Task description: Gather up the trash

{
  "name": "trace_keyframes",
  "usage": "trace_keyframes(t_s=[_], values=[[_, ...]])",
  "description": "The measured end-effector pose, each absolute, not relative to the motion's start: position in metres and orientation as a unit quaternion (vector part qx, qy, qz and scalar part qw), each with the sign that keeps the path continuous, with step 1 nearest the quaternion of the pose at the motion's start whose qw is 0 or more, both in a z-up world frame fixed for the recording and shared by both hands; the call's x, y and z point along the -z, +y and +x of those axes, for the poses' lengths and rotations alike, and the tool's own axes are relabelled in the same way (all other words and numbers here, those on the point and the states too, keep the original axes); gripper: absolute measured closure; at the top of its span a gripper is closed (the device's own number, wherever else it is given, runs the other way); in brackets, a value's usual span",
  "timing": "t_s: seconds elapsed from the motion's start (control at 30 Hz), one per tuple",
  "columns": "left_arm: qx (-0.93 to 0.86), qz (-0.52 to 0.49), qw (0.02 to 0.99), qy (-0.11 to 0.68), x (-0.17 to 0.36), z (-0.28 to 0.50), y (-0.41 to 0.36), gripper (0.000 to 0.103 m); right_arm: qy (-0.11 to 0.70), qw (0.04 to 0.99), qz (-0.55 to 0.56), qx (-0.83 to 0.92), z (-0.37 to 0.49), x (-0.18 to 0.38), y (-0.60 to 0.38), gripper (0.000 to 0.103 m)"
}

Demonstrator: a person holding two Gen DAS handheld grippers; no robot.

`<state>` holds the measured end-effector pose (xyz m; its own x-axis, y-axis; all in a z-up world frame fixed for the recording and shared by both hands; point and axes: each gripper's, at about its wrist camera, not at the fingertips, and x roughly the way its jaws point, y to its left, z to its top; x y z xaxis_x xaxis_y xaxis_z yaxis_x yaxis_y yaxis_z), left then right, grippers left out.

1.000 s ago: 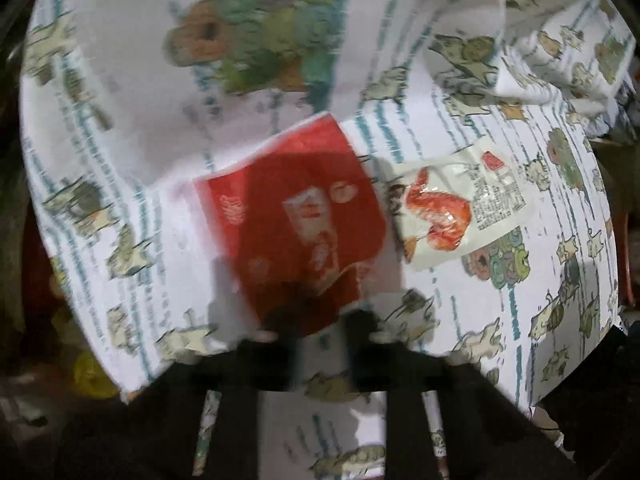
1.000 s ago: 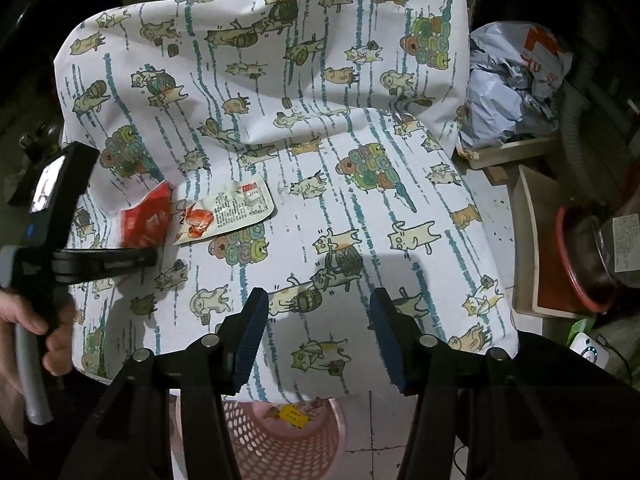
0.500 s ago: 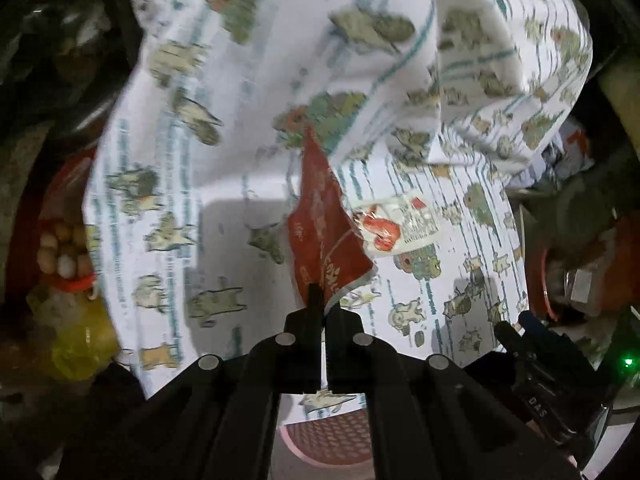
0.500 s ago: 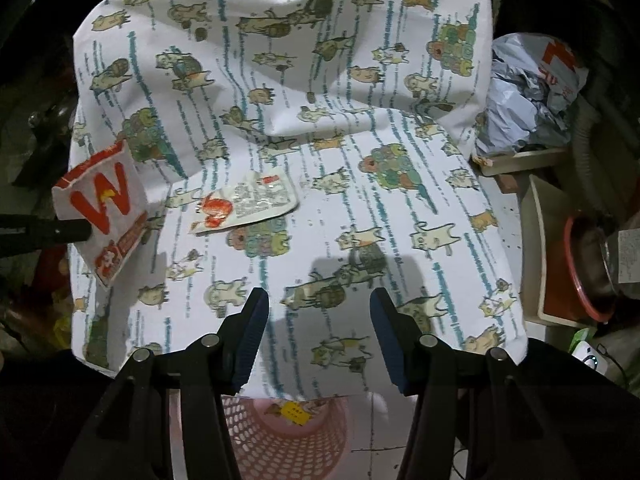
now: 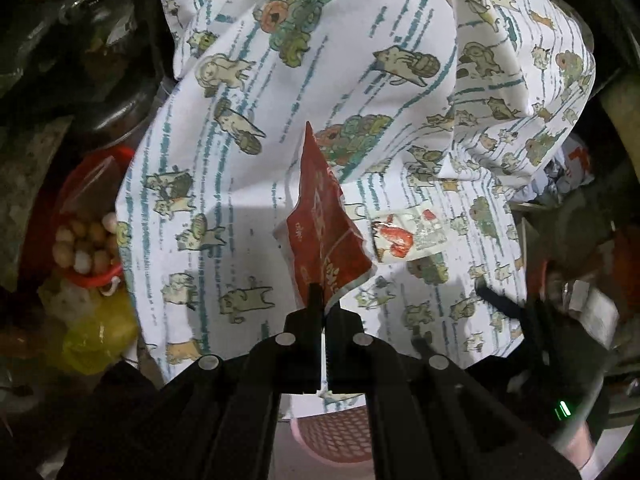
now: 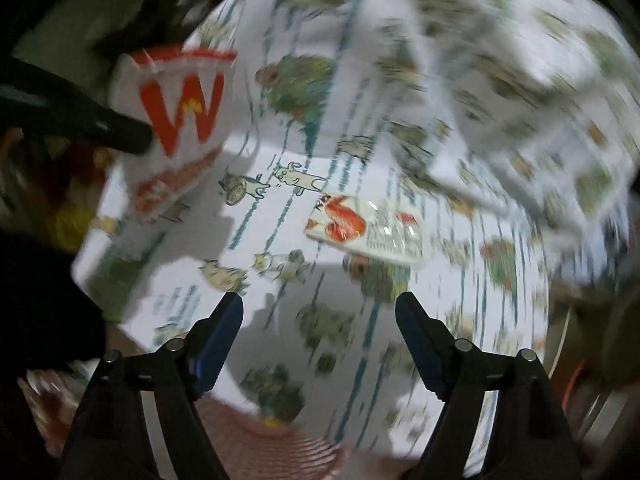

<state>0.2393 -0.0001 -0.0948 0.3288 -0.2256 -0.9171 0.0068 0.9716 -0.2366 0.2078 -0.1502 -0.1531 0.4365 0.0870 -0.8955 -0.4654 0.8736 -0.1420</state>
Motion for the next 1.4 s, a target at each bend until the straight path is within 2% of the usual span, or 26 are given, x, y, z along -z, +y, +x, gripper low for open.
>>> trace_keyframes(t_s=[0.17,0.23,0.33,0.47,0.5,0.57,0.67,1.0,1.1,1.13,1.17,1.23,1.4], values=[[0.063,-0.127,0.797,0.587,0.102,0.244,0.016,0.103,0.499,0.809,-0.255,-0.178,0.257,0.179,-0.135,0.023],[0.065,-0.131,0.798,0.585,0.101,0.246,0.019,0.103,0.504,0.809,-0.247,-0.176,0.275,0.182,-0.141,0.023],[0.066,-0.127,0.801,0.581,0.098,0.249,0.019,0.103,0.527,0.816,-0.181,-0.153,0.304,0.181,-0.162,0.023],[0.075,-0.134,0.798,0.583,0.097,0.251,0.02,0.103,0.566,0.816,-0.034,-0.112,0.339,0.189,-0.203,0.024],[0.075,-0.134,0.798,0.583,0.097,0.251,0.02,0.103,0.578,0.811,-0.005,-0.092,0.346,0.195,-0.214,0.027],[0.075,-0.136,0.797,0.584,0.098,0.251,0.021,0.103,0.599,0.796,0.059,-0.055,0.352,0.208,-0.235,0.05],[0.073,-0.152,0.791,0.589,0.101,0.25,0.024,0.103,0.613,0.782,0.102,-0.05,0.348,0.219,-0.252,0.056],[0.08,-0.15,0.796,0.581,0.091,0.243,0.019,0.103,0.645,0.752,0.016,-0.135,0.278,0.219,-0.212,0.056],[0.081,-0.151,0.797,0.58,0.089,0.24,0.019,0.103,0.609,0.776,-0.027,-0.162,0.258,0.202,-0.188,0.055],[0.08,-0.15,0.797,0.579,0.089,0.24,0.018,0.103,0.591,0.789,-0.041,-0.163,0.257,0.196,-0.182,0.05],[0.079,-0.149,0.797,0.58,0.089,0.239,0.019,0.103,0.577,0.8,-0.054,-0.158,0.257,0.191,-0.179,0.039],[0.074,-0.147,0.797,0.581,0.092,0.239,0.02,0.103,0.545,0.824,-0.077,-0.134,0.268,0.18,-0.172,0.031],[0.072,-0.143,0.793,0.587,0.097,0.241,0.02,0.103,0.561,0.823,-0.014,-0.084,0.319,0.18,-0.177,0.032]])
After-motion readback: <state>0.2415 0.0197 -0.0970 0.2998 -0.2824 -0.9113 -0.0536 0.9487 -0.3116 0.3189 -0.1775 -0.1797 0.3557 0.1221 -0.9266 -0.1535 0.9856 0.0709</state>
